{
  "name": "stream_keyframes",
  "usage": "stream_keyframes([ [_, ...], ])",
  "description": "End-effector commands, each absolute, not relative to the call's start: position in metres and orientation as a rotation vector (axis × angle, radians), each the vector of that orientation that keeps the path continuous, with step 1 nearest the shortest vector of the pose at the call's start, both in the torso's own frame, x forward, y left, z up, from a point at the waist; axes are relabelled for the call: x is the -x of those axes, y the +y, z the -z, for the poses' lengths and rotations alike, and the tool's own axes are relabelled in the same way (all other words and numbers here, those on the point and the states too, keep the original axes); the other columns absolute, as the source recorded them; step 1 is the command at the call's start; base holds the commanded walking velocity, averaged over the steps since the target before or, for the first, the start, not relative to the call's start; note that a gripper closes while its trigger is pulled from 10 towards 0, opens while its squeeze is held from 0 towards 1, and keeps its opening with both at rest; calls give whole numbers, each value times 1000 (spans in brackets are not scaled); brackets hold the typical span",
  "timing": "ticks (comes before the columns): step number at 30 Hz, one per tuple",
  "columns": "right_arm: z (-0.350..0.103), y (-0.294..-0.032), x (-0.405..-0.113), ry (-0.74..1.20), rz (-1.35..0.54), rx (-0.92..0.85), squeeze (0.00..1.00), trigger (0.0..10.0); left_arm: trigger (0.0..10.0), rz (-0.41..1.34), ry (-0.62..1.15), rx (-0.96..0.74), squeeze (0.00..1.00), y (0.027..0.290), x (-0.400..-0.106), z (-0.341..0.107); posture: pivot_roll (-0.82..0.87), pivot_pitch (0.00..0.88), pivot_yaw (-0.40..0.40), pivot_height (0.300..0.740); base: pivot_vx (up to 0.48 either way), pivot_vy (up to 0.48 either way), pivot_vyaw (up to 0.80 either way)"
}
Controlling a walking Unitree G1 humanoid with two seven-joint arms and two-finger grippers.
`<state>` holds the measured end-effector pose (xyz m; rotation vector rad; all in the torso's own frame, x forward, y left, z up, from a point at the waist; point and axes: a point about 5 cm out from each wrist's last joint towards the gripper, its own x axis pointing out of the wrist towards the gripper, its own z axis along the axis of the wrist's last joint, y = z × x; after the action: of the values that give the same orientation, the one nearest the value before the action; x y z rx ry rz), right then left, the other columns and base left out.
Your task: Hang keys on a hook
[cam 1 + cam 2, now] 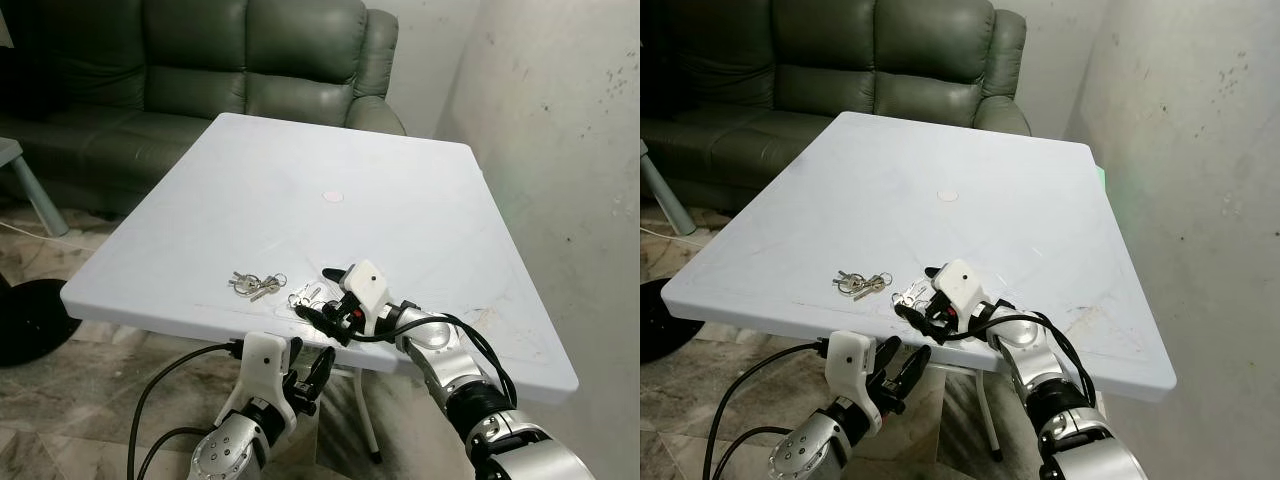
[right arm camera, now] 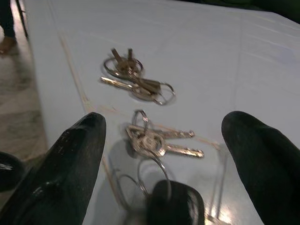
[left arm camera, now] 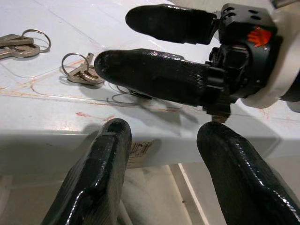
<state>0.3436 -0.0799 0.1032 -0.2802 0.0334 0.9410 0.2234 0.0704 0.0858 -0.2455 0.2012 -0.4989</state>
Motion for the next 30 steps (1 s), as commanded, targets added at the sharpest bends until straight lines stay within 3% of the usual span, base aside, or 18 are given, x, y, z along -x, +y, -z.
stream_keyframes([
  [1,-99,-85,-342,50,-945,307,0,2745,10000,502,199,265,0,64,-221,-89,163,73,-108,740,0,0,0],
  [2,-98,-85,-342,49,-946,313,0,2745,10000,501,199,266,0,64,-221,-89,162,75,-109,740,0,0,0],
  [3,-97,-86,-341,57,-954,320,0,902,10000,501,200,266,0,64,-221,-89,162,75,-109,740,0,0,0],
  [5,-97,-87,-341,58,-961,347,0,1137,10000,501,200,268,0,64,-220,-89,160,77,-111,740,0,0,0],
  [6,-95,-88,-340,71,-973,359,0,902,10000,500,201,270,0,63,-220,-89,160,77,-111,740,0,0,0],
  [7,-95,-89,-340,69,-978,364,0,0,10000,500,202,271,0,63,-220,-89,159,79,-114,740,0,0,0],
  [30,-93,-93,-337,98,-1039,390,0,0,10000,487,203,284,0,62,-220,-89,158,83,-123,740,0,0,0],
])
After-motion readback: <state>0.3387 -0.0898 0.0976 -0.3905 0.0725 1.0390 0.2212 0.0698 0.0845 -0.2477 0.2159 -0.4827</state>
